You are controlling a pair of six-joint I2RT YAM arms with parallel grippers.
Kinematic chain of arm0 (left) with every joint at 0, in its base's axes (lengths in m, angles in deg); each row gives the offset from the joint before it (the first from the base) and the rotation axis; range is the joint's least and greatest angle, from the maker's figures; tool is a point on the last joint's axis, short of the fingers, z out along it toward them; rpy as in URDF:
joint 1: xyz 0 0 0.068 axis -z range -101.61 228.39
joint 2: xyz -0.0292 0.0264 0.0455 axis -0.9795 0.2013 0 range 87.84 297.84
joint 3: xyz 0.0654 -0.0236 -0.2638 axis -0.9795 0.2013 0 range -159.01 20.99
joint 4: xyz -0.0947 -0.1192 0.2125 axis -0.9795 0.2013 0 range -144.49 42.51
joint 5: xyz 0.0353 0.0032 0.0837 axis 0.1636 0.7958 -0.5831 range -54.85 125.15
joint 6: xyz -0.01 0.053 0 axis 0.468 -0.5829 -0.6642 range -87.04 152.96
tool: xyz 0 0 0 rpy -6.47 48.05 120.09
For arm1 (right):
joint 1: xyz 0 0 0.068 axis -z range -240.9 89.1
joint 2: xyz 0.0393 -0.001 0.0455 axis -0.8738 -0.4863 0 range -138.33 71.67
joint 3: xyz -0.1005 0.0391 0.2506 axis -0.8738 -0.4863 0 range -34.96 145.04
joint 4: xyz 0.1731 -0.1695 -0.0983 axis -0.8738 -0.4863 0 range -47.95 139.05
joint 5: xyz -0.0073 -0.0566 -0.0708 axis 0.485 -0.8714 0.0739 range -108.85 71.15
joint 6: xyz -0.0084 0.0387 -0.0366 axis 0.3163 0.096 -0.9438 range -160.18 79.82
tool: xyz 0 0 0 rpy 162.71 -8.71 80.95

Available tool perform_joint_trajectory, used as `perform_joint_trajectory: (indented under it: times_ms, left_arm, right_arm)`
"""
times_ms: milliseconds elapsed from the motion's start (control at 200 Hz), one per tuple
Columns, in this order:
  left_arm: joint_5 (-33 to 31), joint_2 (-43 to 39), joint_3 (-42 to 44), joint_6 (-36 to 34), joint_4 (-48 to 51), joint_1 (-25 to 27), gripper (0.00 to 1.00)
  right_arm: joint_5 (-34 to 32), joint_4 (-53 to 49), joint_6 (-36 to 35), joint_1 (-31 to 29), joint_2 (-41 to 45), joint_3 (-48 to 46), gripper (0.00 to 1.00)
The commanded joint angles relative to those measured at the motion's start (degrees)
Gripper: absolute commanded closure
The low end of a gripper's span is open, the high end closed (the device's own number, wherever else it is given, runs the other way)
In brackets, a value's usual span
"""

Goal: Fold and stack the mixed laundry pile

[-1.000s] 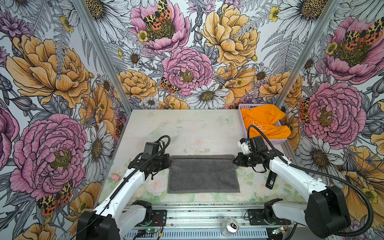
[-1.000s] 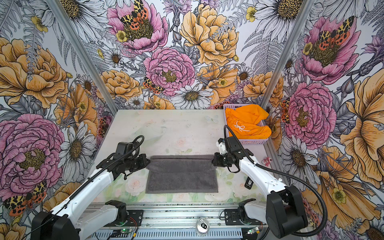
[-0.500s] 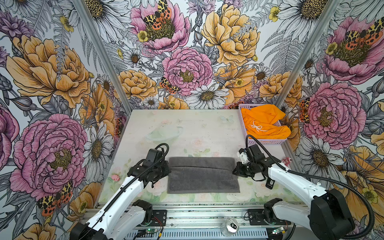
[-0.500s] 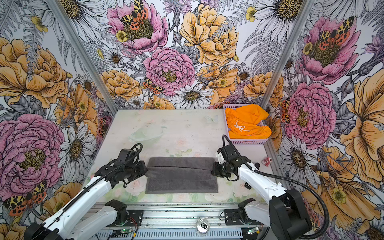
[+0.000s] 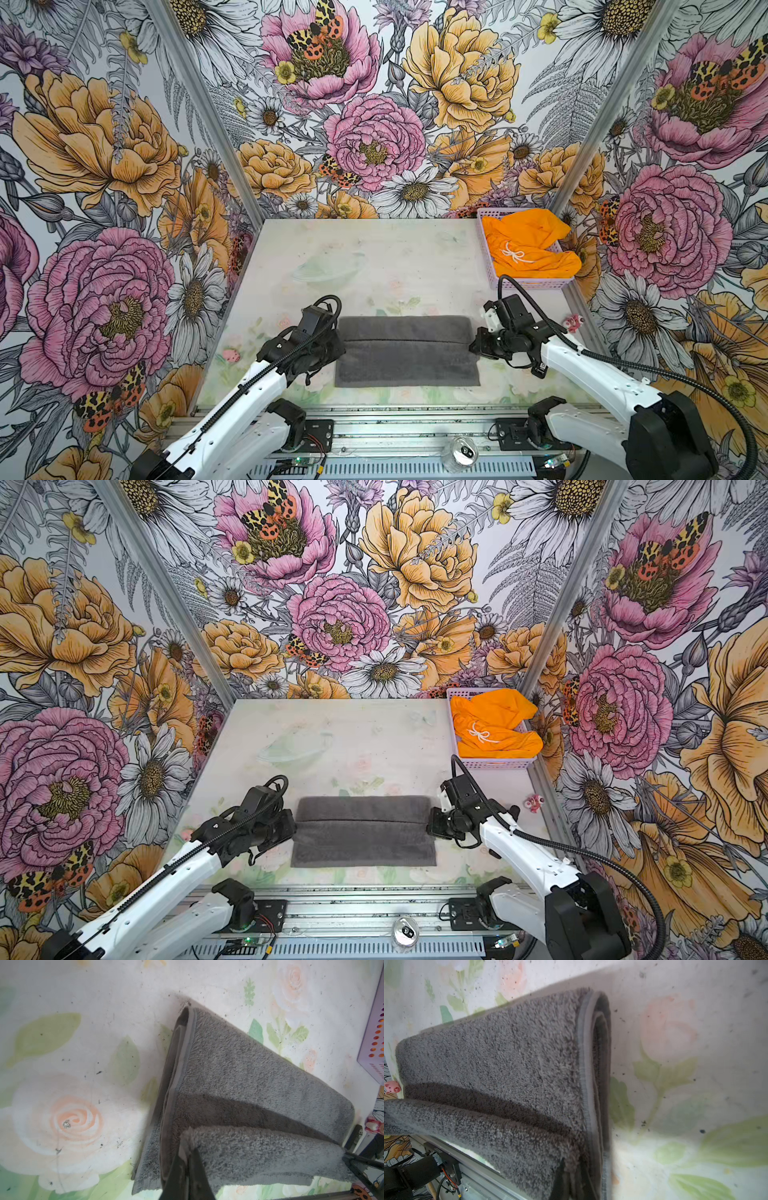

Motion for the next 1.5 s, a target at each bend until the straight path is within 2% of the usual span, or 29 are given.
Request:
perform_joint_trajectory:
  times_ms: [0,100,130,160,205,260,340,440,560,655,796,936,1141,1286,1411,1496]
  left_arm:
    - [-6.75,-3.07,1.28,4.99,4.0,1.69,1.0]
    - [-8.19,-4.3,1.61,6.72,4.9,3.04,1.0]
    - [-8.35,-4.4,1.45,6.9,5.18,3.25,0.85]
    - [-8.44,-4.4,1.14,6.94,5.55,3.43,0.7]
    - [-8.6,-4.77,0.48,7.04,6.03,3.52,0.57]
    - [-8.71,-5.66,-0.51,6.86,6.28,3.58,0.48]
    - [-9.57,-7.01,-1.81,6.69,6.24,3.58,0.45]
    - [-9.61,-5.23,-3.21,4.56,3.79,3.55,0.44]
    - [-6.38,1.34,-4.28,1.47,-2.93,3.41,0.44]
    - [-3.11,7.64,-5.34,-0.86,-9.49,3.65,0.45]
    - [-0.28,16.69,-6.83,-4.02,-13.45,3.86,0.47]
    - [0.71,20.36,-5.71,-5.2,-14.9,3.94,0.49]
    - [3.42,15.4,-0.56,0.15,-10.21,4.2,0.53]
    - [4.87,6.43,1.42,5.37,-2.41,6.12,0.56]
    - [3.43,-2.19,0.43,9.27,4.81,7.67,0.57]
    - [2.16,-4.71,-0.04,9.89,5.59,7.68,0.57]
  right_arm:
    - [-3.4,-1.34,0.26,0.54,-0.25,-0.56,1.0]
    - [-3.02,-1.83,0.65,0.27,-0.39,-0.89,1.0]
    - [-3.15,-2.25,0.99,0.15,-0.22,-0.93,1.0]
    - [-3.37,-3.03,1.39,0.02,0.11,-0.93,0.93]
    - [-4.03,-4.31,1.87,-0.08,1.18,-0.68,0.82]
    - [-5.5,-6.23,2.54,-0.2,3.55,0.1,0.7]
    - [-8.21,-8.96,2.79,-0.17,6.32,2.59,0.6]
    - [-9.76,-9.68,2.4,-0.35,6.29,6.1,0.57]
    - [-11.37,-7.45,0.66,-3.25,1.4,10.01,0.56]
    - [-10.79,-3.65,-0.28,-5.73,-4.17,12.09,0.56]
    - [-9.23,1.3,-0.74,-9.17,-12.16,13.82,0.56]
    - [-7.05,3.42,-1.25,-11.8,-17.73,13.77,0.56]
    - [-3.03,2.52,0.17,-14.85,-14.7,9.93,0.57]
    - [-1.59,-2.51,1.79,-16.83,-9.01,8.26,0.57]
    - [0.1,-5.37,3.34,-17.92,-5.43,7.51,0.58]
    - [-1.29,-6.4,3.22,-17.85,-4.48,8.67,0.58]
